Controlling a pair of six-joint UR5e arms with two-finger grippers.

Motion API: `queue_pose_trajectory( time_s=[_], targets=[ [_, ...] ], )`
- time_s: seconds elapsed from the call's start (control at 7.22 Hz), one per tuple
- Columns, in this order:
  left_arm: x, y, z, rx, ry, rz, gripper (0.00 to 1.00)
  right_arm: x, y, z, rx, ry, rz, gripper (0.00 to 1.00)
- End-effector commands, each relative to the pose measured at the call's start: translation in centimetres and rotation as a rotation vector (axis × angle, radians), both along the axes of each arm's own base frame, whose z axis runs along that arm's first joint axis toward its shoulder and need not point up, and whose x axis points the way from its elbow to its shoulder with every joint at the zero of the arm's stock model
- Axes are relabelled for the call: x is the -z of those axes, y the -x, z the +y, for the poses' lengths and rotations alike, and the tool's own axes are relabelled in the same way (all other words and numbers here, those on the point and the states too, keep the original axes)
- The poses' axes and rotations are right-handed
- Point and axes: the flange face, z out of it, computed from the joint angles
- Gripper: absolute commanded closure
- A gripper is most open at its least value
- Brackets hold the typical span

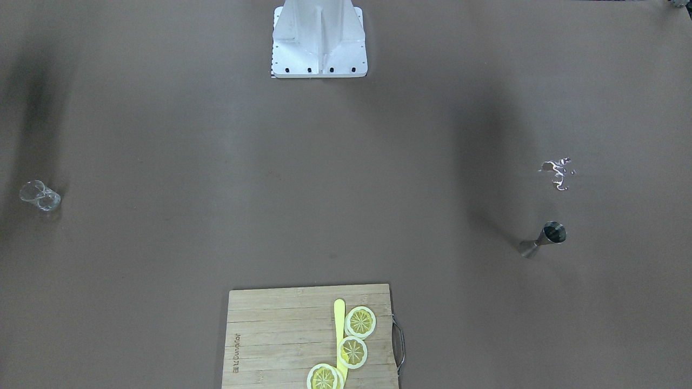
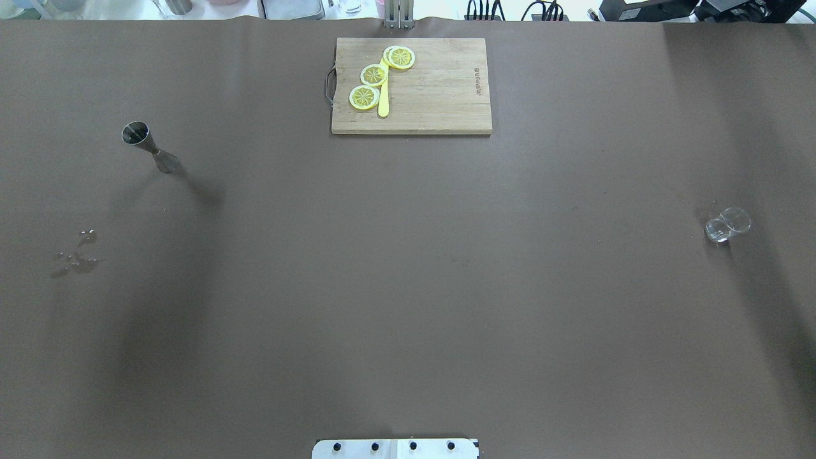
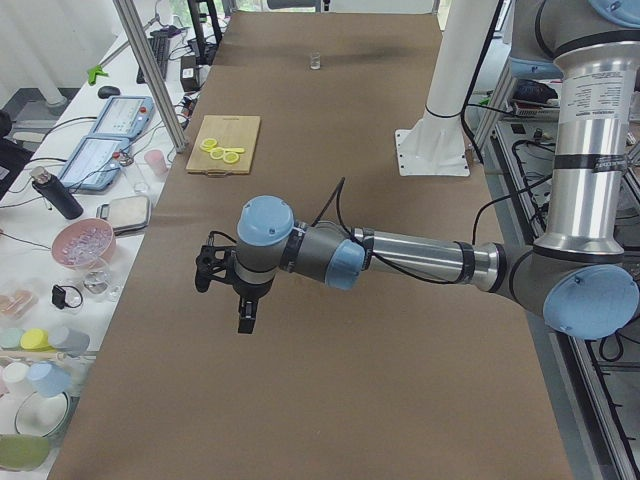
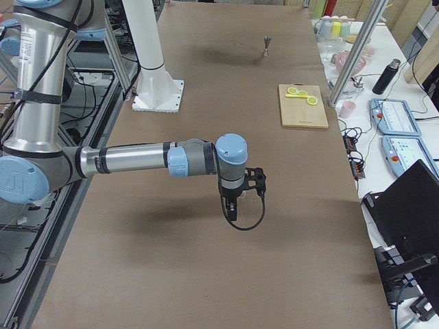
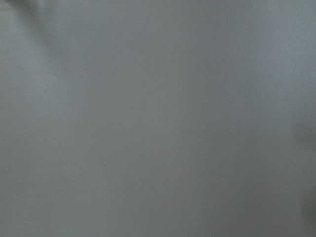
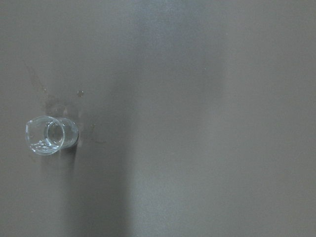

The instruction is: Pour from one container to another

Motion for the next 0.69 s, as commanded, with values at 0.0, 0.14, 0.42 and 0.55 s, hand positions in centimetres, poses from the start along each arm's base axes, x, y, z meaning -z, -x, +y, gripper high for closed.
queue_pose_trajectory(
  time_s=[0.0,0.14,0.42,0.55],
  targets=[
    [2.3,-1.4,-1.1,0.101,-0.024,-0.014,0.03,1.9,1.1,-1.6,0.072,-0.090,-0.004,0.00],
    [3.5,-3.1,-1.5,0.150,-0.026,-0.045,0.03,1.3,1.0,-1.4,0.176,-0.174,0.002,0.00],
    [5.7,-5.7,-1.7,0.233,-0.047,-0.034,0.03,0.1,1.7,-1.3,0.273,-0.225,0.004,0.00],
    [6.5,-6.5,-1.8,0.280,-0.074,-0.043,0.03,0.2,2.6,-1.4,0.302,-0.235,0.001,0.00]
  ],
)
